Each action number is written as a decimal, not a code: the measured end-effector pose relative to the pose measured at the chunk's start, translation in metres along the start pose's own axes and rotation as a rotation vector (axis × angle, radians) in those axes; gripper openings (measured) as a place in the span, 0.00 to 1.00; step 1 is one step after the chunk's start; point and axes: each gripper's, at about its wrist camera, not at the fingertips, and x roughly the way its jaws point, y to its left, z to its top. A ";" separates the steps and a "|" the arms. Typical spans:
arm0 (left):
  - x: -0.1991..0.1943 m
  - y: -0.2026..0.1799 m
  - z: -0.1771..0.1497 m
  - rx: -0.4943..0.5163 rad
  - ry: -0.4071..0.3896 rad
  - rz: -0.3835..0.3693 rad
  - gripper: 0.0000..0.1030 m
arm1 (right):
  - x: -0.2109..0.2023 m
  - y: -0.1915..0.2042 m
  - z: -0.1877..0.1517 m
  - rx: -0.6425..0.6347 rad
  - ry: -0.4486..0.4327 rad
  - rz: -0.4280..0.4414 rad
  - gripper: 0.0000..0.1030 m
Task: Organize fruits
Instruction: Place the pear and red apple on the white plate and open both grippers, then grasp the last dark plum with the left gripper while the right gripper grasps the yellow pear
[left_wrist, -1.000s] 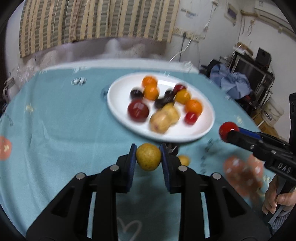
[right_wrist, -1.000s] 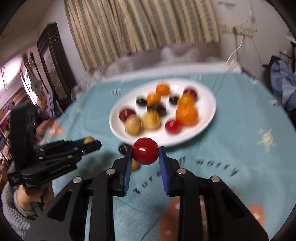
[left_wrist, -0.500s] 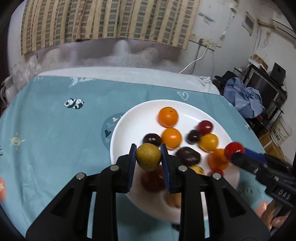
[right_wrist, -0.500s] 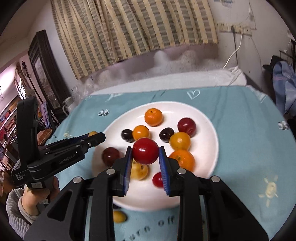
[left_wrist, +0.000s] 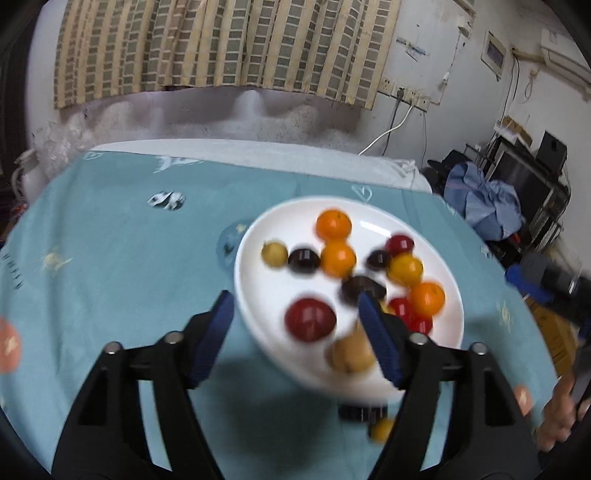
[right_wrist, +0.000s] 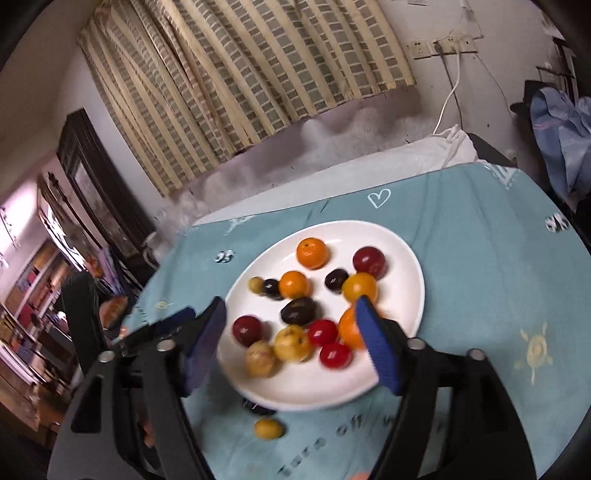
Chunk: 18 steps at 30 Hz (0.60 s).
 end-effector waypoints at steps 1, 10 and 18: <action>-0.006 -0.003 -0.011 0.012 0.013 0.003 0.71 | -0.004 0.001 -0.003 -0.001 -0.002 -0.003 0.74; -0.006 -0.044 -0.068 0.157 0.081 0.054 0.72 | -0.038 -0.024 -0.049 0.094 0.007 -0.003 0.88; 0.014 -0.044 -0.066 0.139 0.111 0.046 0.72 | -0.038 -0.018 -0.047 0.080 0.017 0.009 0.88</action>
